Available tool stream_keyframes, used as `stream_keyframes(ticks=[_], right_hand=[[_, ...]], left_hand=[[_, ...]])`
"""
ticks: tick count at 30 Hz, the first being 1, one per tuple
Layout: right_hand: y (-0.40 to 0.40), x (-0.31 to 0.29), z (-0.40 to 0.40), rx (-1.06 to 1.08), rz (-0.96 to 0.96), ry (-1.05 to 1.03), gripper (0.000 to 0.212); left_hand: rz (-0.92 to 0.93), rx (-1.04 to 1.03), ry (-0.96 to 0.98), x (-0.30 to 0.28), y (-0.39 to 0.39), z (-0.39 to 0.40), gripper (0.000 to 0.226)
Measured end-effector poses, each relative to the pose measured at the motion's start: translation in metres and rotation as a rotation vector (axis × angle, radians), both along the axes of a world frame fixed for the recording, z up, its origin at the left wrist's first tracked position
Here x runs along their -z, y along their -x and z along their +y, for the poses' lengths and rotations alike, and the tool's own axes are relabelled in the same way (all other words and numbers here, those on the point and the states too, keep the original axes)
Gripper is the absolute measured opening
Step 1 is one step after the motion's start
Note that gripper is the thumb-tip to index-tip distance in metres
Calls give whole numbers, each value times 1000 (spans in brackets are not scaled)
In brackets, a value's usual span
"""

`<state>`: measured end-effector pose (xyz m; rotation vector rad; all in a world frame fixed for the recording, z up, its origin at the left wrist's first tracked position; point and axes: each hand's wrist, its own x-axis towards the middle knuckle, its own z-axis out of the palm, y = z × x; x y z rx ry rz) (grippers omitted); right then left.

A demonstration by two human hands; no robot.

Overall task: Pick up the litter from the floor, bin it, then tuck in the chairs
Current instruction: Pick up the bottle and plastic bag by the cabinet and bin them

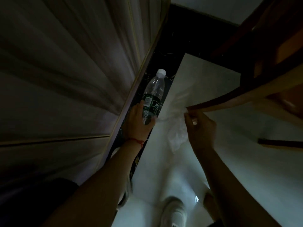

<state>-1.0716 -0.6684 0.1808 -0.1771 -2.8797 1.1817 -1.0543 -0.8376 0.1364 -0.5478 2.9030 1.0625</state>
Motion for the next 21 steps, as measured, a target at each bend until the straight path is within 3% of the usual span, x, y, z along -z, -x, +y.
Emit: stream_keyframes(ticks=[7,21], right_hand=[[-44,-95,1,24,-37,42,10],[-162,-271,11,75,-54,72,8]], left_hand=[[-62,3,71,-108,-61,-2,71],[5,29,72,-308,-183,16,74]])
